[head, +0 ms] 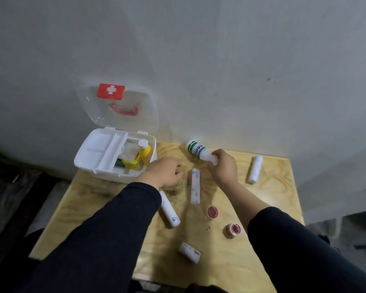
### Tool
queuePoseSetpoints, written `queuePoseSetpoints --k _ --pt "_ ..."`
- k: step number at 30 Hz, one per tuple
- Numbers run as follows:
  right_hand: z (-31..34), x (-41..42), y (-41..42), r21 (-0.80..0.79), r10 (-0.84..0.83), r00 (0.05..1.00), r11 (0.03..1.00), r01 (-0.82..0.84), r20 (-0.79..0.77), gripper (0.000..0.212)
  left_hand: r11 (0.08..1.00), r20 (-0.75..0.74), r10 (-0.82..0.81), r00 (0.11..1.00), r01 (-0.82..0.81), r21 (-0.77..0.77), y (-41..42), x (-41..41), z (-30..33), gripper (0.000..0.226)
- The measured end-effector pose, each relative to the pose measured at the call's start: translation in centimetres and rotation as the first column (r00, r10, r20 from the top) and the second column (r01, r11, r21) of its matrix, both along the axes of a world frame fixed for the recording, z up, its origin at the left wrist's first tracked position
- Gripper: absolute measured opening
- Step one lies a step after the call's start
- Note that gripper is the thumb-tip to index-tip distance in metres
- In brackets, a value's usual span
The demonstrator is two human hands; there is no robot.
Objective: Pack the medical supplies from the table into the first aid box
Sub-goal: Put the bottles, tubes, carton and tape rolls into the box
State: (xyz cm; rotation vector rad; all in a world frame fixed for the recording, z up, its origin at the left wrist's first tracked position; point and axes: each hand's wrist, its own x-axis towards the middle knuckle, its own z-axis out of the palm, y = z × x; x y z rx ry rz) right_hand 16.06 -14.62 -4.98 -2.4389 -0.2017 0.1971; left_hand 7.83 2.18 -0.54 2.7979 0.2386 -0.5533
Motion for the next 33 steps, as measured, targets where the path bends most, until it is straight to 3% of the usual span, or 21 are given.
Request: queuePoseSetpoints --k 3,9,20,25,33 --pt "1.6 0.0 -0.5 0.150 -0.007 0.990 0.989 -0.014 0.138 0.032 0.999 0.008 0.036 0.999 -0.036 -0.004 -0.4 -0.5 0.4 0.041" --pt "4.7 0.0 -0.1 0.290 0.014 0.991 0.955 -0.052 0.133 0.035 0.997 0.089 0.082 0.993 -0.081 -0.020 -0.8 -1.6 2.5 0.039" --pt "12.9 -3.5 5.9 0.291 0.109 0.944 0.935 -0.203 0.311 0.033 0.969 0.355 0.244 0.902 -0.219 -0.112 4.7 -4.9 7.3 0.040" --pt "14.3 -6.7 10.9 0.353 0.097 0.945 0.912 -0.210 0.311 0.031 0.946 0.244 0.323 0.914 -0.309 -0.094 8.8 -6.8 6.4 0.057" --pt "10.2 -10.8 15.6 0.249 0.091 0.970 0.957 -0.148 0.226 0.033 0.979 0.153 0.203 0.967 -0.200 -0.035 12.7 -9.5 2.4 0.061"
